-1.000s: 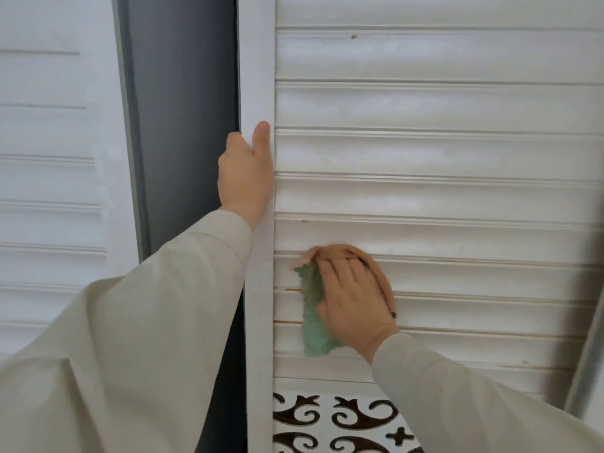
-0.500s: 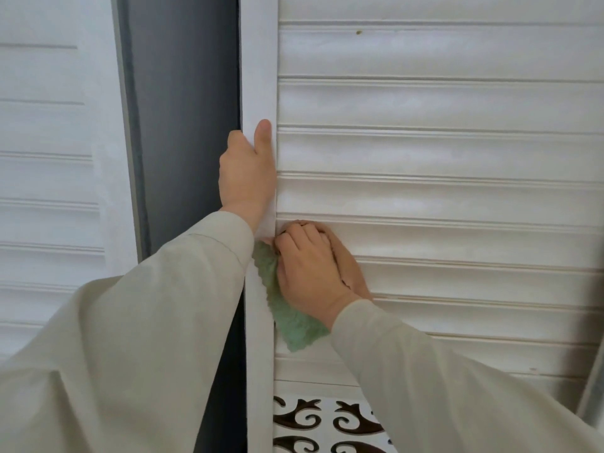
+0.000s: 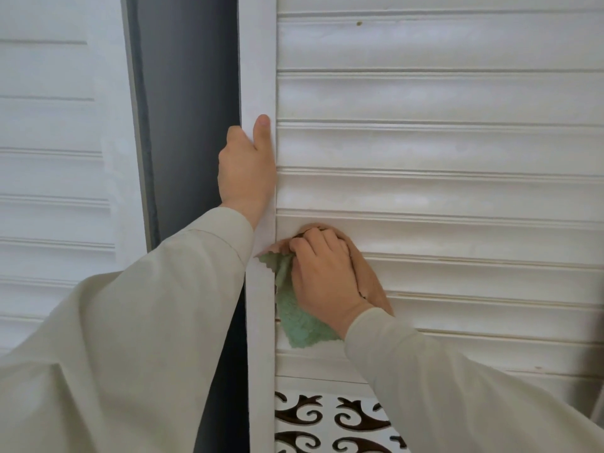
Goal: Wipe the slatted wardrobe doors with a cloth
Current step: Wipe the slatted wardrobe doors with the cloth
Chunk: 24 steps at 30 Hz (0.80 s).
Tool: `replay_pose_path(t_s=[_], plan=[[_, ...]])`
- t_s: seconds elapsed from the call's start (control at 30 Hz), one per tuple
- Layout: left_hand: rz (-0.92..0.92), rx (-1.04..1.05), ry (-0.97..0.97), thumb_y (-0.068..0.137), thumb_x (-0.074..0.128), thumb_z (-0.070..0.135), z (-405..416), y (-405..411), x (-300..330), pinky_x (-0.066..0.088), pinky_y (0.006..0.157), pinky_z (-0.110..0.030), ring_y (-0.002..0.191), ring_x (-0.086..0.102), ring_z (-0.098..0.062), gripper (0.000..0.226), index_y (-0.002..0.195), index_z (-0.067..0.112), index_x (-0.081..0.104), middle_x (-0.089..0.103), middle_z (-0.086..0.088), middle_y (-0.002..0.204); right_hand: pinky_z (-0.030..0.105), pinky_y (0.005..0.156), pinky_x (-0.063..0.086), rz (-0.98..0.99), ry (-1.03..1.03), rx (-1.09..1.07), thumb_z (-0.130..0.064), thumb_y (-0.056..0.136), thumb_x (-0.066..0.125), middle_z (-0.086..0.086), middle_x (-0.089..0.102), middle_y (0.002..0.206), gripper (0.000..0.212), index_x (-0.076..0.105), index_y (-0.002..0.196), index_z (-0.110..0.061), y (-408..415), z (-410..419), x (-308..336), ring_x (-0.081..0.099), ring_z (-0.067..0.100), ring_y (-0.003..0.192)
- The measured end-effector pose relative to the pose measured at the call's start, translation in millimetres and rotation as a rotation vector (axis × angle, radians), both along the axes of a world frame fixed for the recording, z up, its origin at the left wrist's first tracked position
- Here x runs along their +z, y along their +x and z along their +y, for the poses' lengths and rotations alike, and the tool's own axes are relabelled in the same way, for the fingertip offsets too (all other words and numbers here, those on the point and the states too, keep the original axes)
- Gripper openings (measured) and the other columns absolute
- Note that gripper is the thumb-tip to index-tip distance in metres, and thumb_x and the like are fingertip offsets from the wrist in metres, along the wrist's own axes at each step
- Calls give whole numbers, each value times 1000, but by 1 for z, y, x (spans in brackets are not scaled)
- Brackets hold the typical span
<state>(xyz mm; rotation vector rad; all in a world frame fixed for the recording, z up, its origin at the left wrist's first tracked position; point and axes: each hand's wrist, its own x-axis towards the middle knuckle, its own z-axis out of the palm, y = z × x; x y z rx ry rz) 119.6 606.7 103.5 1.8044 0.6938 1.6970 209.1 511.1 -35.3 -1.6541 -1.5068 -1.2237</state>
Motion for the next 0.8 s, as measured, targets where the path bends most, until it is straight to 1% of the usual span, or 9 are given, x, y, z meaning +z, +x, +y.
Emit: replay_pose_path(t_s=[0.1, 0.17, 0.3, 0.37, 0.47, 0.57, 0.67, 0.73, 0.8], plan=[[-1, -3, -6, 101, 31, 60, 3, -1, 0, 40, 63, -32, 68, 47, -7, 55, 108, 9, 50, 49, 8, 82, 38, 89, 41, -57, -38, -44, -16, 78, 61, 8, 63, 110, 33, 66, 109, -9, 20, -21, -22, 53, 27, 98], [-7, -4, -9, 101, 31, 60, 4, -1, 0, 38, 60, -29, 67, 45, -6, 54, 106, 9, 49, 48, 9, 81, 40, 94, 41, -87, 9, -118, -18, 78, 60, 11, 64, 112, 38, 66, 114, -6, 42, -43, -33, 53, 30, 100], [-18, 5, -16, 100, 31, 60, 5, -1, 0, 38, 62, -32, 66, 45, -7, 54, 103, 9, 49, 47, 8, 80, 41, 95, 38, -92, 139, -246, -17, 79, 57, 16, 66, 105, 33, 69, 105, -2, 84, -89, -35, 52, 31, 98], [-19, 6, -23, 100, 31, 61, 4, -2, 0, 39, 63, -32, 67, 45, -7, 54, 103, 10, 49, 47, 8, 81, 44, 94, 39, -55, 193, -319, -19, 82, 53, 18, 66, 104, 33, 69, 103, 0, 105, -114, -42, 55, 36, 96], [-34, 10, -12, 100, 31, 60, 3, -1, 0, 36, 59, -29, 66, 43, -6, 53, 102, 9, 48, 46, 8, 80, 48, 94, 40, 50, 252, -415, -19, 84, 49, 22, 65, 104, 34, 67, 103, 3, 122, -142, -50, 57, 39, 95], [-44, 29, -17, 101, 31, 59, -1, 2, 0, 35, 61, -30, 65, 42, -5, 54, 102, 8, 48, 45, 8, 79, 44, 95, 37, 182, 226, -346, -20, 80, 49, 17, 63, 102, 32, 65, 100, -1, 95, -130, -45, 55, 35, 95], [-31, 36, -32, 101, 29, 59, -3, 1, 0, 37, 71, -32, 67, 42, -5, 58, 107, 6, 50, 45, 9, 80, 40, 99, 37, 112, 85, -222, -20, 80, 57, 11, 63, 106, 28, 67, 102, -6, 52, -96, -34, 53, 30, 99], [-15, 38, -29, 101, 29, 60, -2, -1, 0, 36, 73, -32, 69, 43, -7, 59, 109, 6, 50, 44, 9, 81, 37, 99, 41, 93, 45, -176, -18, 80, 62, 8, 65, 108, 29, 68, 105, -6, 35, -78, -27, 55, 26, 100], [-9, 40, -24, 101, 28, 60, 1, -5, -1, 37, 75, -33, 72, 45, -12, 57, 109, 7, 49, 44, 10, 82, 38, 98, 44, 87, -2, -146, -18, 80, 62, 7, 66, 112, 33, 69, 110, -7, 36, -74, -26, 57, 26, 102]])
